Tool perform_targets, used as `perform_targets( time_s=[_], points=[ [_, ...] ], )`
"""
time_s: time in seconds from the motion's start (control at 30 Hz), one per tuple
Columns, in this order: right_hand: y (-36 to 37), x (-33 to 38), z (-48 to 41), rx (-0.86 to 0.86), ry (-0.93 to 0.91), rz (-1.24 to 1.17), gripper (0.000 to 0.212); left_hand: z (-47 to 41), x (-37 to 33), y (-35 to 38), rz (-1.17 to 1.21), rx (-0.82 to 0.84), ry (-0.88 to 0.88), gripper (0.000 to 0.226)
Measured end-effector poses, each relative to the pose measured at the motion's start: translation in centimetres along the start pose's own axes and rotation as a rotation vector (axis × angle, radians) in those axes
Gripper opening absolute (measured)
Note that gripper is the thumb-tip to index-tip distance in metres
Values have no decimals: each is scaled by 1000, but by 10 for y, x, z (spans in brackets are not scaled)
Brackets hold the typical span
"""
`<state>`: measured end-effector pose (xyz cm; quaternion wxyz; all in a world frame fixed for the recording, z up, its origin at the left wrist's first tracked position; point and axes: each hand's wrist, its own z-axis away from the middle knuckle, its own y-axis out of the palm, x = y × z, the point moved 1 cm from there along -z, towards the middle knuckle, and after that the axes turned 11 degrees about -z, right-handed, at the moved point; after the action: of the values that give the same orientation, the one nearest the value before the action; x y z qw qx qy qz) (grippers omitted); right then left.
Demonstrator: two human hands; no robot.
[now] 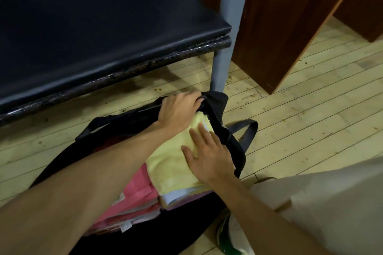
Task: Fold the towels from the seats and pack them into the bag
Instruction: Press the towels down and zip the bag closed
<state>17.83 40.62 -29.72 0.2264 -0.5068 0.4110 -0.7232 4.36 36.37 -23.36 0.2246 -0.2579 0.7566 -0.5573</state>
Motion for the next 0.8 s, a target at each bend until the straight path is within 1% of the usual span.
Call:
perform_targets(
  time_s=[0.07,0.1,0.17,0.2,0.23,0.27,0.33,0.37,0.4,0.43,0.5,0.57,0.63,0.67,0.7,0.73,0.8],
  points=[
    [1,-1,1,-79,11,-29,72,23,3,7,33,39,87,33],
    [3,-3,4,-153,0,-53,65,34,4,10,31,93,130,33],
    [7,-10,9,-338,-77,-129,50,51,5,17,-52,192,208,31],
    [7,-14,12,-408,-111,-175,44,58,5,17,-98,211,226,34],
    [5,-17,14,-443,-120,-238,39,62,3,15,-127,223,225,38],
    [0,-20,15,-469,-93,-320,33,67,0,11,-148,249,212,41],
    [-14,-27,14,-496,54,-522,21,75,-4,5,-177,325,185,49],
    [-23,-34,11,-497,145,-598,18,80,-5,2,-175,368,166,52],
    [-33,-41,8,-485,223,-624,18,84,-6,-2,-168,409,145,55],
    [-41,-50,6,-444,271,-601,20,89,-7,-6,-161,443,127,57],
    [-49,-68,0,-249,262,-456,28,100,-13,-12,-158,503,106,62],
    [-53,-80,-6,31,152,-249,33,112,-22,-15,-179,552,98,72],
    [-51,-85,-10,388,60,-68,34,123,-26,-16,-236,563,134,87],
    [-49,-88,-12,546,51,-7,35,127,-26,-15,-265,561,163,94],
    [-47,-91,-13,648,63,37,36,130,-25,-13,-292,552,192,98],
    [-45,-95,-14,698,65,95,38,131,-23,-11,-315,536,213,100],
    [-38,-107,-15,733,-19,223,45,133,-17,-5,-358,499,240,97]
  ],
)
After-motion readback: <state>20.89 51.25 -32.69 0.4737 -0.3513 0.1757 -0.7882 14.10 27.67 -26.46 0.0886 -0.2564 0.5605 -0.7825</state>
